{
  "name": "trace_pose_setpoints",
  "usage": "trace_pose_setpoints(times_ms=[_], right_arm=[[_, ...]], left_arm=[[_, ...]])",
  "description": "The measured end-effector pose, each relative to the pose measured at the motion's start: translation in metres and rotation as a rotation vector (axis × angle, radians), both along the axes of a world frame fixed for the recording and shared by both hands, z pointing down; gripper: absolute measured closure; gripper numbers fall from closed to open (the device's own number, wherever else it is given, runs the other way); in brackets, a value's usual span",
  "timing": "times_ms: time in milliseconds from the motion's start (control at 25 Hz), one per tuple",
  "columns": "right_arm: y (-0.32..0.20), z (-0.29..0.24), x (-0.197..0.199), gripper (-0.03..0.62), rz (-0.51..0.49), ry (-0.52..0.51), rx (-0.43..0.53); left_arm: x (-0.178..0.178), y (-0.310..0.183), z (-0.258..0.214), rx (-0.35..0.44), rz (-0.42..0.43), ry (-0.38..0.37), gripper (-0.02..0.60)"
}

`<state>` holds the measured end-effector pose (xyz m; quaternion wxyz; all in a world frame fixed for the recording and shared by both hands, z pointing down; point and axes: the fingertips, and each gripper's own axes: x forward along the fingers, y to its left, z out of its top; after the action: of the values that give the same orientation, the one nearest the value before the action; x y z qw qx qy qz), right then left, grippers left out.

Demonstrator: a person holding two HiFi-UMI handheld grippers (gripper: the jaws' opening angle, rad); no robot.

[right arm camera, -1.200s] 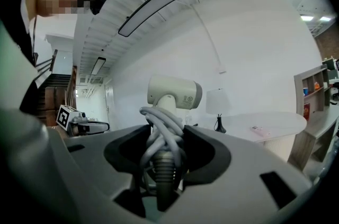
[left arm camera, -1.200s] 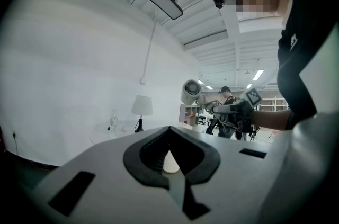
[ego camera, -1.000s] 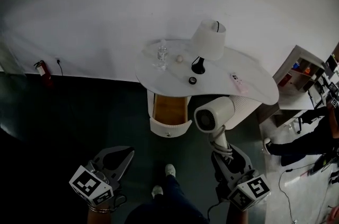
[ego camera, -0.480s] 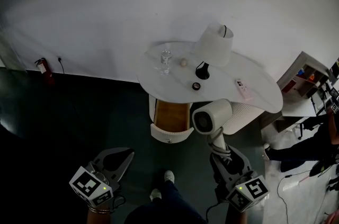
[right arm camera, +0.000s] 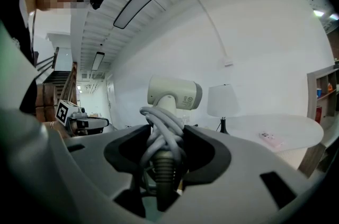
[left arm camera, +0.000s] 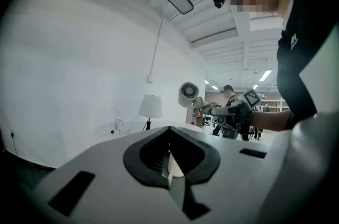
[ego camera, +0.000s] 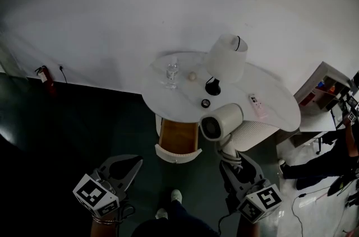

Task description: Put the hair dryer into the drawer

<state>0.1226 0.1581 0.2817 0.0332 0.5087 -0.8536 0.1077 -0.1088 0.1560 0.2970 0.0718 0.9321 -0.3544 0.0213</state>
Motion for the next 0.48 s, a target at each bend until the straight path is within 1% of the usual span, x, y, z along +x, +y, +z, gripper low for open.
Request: trace_pose_setpoints(times_ms=[240,320,480], right_arm=[[-0.033,-0.008,0.007,0.384,-0.023,-0.014,0.028],[-0.042,-0.009,0.008,0.384,-0.028,-0.024,0.022],[-0.056,-0.005,0.014,0.384,-0.058,-0.004,0.024]], left_arm=[[0.022,-0.028,-0.01,0.013,0.019,0.006,0.574],[0.025,-0.036,-0.008,0.008,0.003,-0.005,0.574],[0.025,-0.048,-0.004,-0.005,-0.039,0.009,0.574]])
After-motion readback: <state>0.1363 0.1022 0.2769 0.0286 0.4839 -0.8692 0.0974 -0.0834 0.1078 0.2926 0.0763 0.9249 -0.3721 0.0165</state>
